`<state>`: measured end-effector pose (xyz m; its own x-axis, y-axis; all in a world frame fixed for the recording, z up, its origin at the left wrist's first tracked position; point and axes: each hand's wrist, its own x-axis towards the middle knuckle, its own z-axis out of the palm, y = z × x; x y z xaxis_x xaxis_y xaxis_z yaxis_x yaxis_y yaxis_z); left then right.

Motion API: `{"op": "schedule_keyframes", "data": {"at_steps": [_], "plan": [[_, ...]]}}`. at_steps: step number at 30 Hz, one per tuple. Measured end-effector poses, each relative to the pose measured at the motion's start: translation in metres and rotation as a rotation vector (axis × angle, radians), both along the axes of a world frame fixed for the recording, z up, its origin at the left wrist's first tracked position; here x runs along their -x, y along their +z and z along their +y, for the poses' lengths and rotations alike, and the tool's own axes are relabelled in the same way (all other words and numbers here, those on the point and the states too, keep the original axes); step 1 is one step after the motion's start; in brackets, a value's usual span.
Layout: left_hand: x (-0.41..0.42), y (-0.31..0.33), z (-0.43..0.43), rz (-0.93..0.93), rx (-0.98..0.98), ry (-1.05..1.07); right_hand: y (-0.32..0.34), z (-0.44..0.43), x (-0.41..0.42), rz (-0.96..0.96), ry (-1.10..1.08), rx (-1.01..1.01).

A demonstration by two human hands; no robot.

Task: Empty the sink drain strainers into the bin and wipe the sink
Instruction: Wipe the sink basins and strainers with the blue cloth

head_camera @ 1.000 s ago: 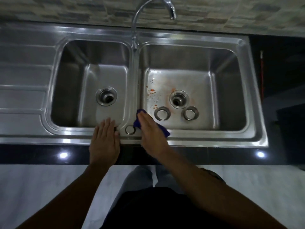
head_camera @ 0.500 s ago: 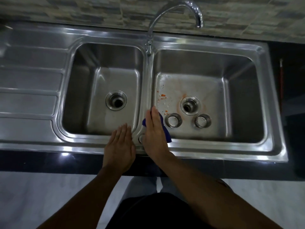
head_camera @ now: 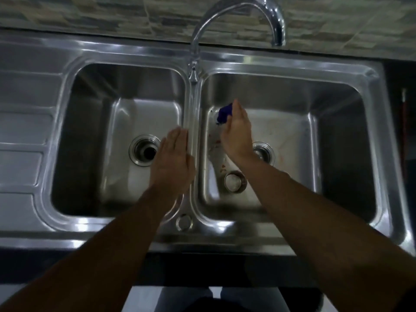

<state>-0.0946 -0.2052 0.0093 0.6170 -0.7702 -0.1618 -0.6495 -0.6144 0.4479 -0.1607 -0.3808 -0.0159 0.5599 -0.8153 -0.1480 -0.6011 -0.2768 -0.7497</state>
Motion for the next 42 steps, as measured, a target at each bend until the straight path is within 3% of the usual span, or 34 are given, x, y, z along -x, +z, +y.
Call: {"op": "schedule_keyframes", "data": {"at_steps": [4, 7, 11, 15, 20, 29, 35, 42], "plan": [[-0.02, -0.019, -0.056, -0.015, 0.099, 0.049, -0.039, -0.027, -0.018, 0.04, 0.071, -0.02], [-0.019, -0.033, -0.075, -0.043, 0.117, 0.064, -0.082, -0.018, -0.029, 0.134, 0.326, -0.047], [-0.018, -0.039, -0.079, -0.162, 0.071, 0.054, -0.139, -0.008, -0.026, 0.446, 0.521, 0.236], [-0.018, -0.04, -0.08, -0.191, 0.038, 0.04, -0.156, -0.017, -0.029, 0.424, 0.475, 0.359], [-0.018, -0.038, -0.081, -0.182, 0.059, 0.045, -0.156, -0.05, 0.0, 0.399, 0.566, 0.434], [-0.016, -0.041, -0.082, -0.199, 0.118, 0.042, -0.152, -0.19, 0.177, 0.656, 0.082, 0.27], [-0.015, -0.04, -0.082, -0.163, 0.146, 0.044, -0.156, -0.143, 0.103, 0.64, -0.175, 0.168], [-0.015, -0.038, -0.081, -0.145, 0.142, 0.055, -0.156, -0.023, -0.029, 0.406, 0.493, 0.358]]}}
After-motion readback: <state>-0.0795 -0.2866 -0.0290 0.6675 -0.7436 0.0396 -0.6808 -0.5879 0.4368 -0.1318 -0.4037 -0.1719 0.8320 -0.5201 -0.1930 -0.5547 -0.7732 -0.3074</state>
